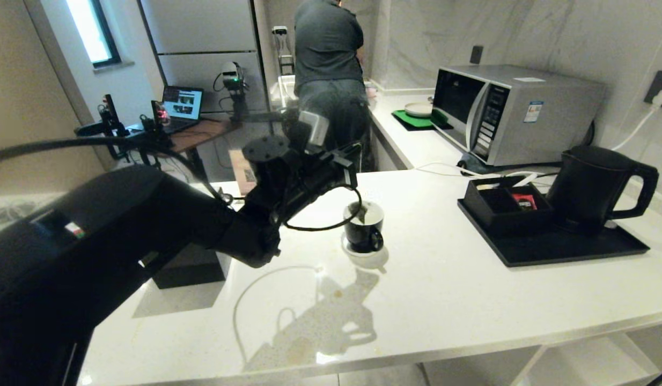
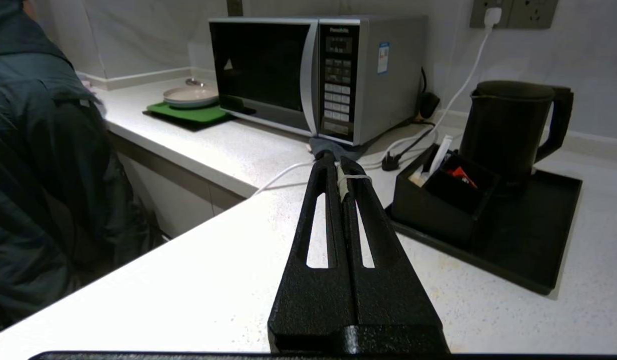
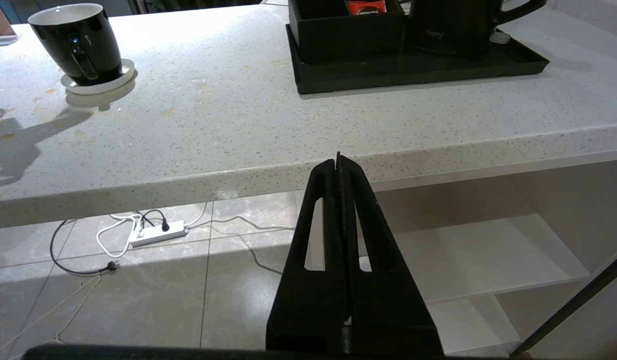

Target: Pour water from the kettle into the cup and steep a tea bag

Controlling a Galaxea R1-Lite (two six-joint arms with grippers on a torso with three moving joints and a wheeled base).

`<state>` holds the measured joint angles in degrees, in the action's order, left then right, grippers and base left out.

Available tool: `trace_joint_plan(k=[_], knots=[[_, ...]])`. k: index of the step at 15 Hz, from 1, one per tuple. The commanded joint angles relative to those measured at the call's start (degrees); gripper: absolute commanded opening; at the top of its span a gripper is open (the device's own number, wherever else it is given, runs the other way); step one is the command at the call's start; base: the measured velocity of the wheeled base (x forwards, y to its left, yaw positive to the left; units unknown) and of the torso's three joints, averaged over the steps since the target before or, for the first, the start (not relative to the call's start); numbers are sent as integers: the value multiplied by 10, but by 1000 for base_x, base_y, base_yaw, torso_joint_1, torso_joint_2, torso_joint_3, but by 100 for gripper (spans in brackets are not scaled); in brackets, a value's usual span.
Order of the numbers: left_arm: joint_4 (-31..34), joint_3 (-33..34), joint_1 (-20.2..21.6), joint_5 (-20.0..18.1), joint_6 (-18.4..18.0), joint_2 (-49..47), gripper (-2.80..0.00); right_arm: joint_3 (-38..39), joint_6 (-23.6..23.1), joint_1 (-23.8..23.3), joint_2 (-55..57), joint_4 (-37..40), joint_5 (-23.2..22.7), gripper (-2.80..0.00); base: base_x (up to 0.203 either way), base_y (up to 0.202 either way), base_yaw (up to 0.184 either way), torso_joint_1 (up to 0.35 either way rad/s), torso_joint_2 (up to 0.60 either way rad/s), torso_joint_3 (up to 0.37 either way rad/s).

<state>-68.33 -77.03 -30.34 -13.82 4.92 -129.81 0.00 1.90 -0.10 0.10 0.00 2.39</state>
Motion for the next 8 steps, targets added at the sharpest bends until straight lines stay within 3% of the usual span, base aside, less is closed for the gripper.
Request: trace_joint_plan(k=[1, 8], knots=[[-6, 0, -2, -1, 0, -23, -280, 0, 0, 0, 0, 0, 0, -280, 0, 0, 0, 0, 0, 0], [-8, -1, -13, -2, -1, -48, -280, 0, 0, 0, 0, 0, 0, -280, 0, 0, 0, 0, 0, 0]])
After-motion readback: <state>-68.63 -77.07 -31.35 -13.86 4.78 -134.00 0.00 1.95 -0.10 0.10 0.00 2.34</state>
